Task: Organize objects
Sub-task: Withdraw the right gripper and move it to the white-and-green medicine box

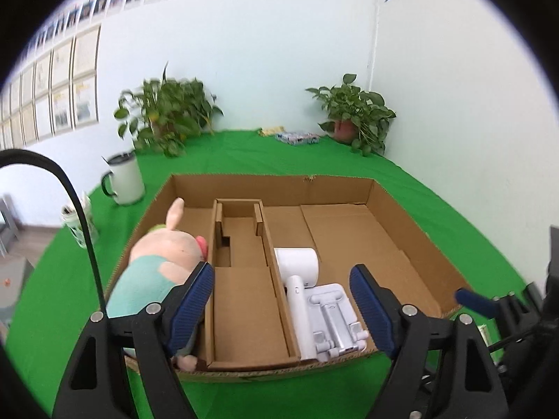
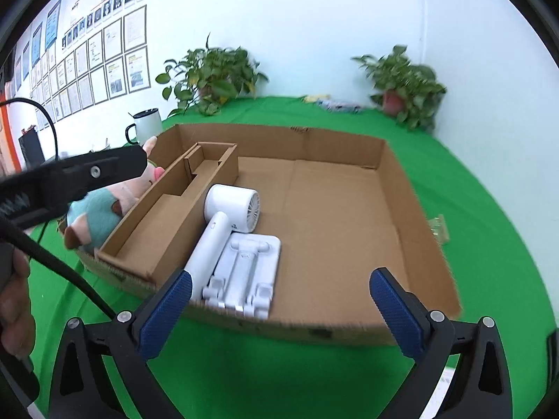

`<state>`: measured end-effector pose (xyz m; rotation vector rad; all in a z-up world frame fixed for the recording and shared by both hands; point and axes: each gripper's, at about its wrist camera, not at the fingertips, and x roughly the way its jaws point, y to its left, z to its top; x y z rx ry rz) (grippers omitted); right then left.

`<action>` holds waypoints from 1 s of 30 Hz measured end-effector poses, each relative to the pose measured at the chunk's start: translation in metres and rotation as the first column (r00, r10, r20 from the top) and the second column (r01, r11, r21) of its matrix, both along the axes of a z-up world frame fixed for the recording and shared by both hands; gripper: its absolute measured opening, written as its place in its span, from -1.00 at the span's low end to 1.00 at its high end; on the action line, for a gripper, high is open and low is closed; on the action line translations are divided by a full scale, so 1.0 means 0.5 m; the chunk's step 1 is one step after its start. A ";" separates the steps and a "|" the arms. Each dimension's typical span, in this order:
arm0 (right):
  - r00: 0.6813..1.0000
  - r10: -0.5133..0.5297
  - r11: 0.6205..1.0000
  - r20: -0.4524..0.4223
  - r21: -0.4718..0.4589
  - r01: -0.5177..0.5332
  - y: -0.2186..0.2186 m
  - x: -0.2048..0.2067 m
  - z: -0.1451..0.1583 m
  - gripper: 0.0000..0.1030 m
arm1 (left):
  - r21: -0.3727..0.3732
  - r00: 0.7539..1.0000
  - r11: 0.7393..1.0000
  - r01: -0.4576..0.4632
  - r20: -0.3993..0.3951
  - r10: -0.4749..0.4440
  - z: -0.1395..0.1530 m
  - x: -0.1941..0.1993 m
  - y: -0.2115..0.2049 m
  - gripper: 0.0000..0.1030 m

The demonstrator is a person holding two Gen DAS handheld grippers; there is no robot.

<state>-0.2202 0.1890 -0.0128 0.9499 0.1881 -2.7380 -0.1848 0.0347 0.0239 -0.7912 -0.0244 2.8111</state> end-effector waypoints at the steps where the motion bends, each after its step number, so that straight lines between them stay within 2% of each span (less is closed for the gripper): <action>1: 1.000 -0.007 1.000 -0.012 -0.003 0.007 0.003 0.011 0.001 0.99 | -0.020 1.000 1.000 -0.002 -0.018 0.001 -0.001 0.013 0.007 0.55; 4: 0.999 -0.031 0.999 -0.045 -0.008 0.030 0.017 0.051 0.008 0.99 | -0.053 0.998 0.998 -0.015 -0.062 0.012 -0.001 0.045 0.018 0.55; 7: 0.997 -0.044 0.999 -0.060 -0.015 0.043 0.034 0.076 0.014 0.99 | -0.052 0.995 0.998 -0.035 -0.092 0.030 0.005 0.069 0.013 0.56; 16: 0.997 -0.046 0.998 -0.068 -0.033 0.044 0.074 0.131 0.027 0.99 | -0.059 0.996 0.998 -0.022 -0.091 0.016 0.002 0.103 0.018 0.56; 19: 0.997 -0.060 0.998 -0.044 -0.019 0.059 0.098 0.147 0.014 0.99 | -0.046 0.998 0.999 0.005 -0.055 -0.007 -0.014 0.108 0.017 0.56; 23: 0.989 -0.146 0.989 0.018 0.014 0.146 0.165 0.188 -0.013 0.99 | -0.034 0.999 0.998 0.049 0.008 -0.049 -0.052 0.111 0.018 0.56; 27: 0.961 -0.245 0.969 0.125 0.068 0.238 0.222 0.222 -0.051 0.99 | -0.006 0.988 0.992 0.128 0.085 -0.127 -0.091 0.115 0.032 0.56; 30: 0.931 -0.302 0.953 0.205 0.093 0.289 0.253 0.239 -0.088 0.99 | 0.051 0.972 0.983 0.178 0.145 -0.184 -0.115 0.114 0.044 0.56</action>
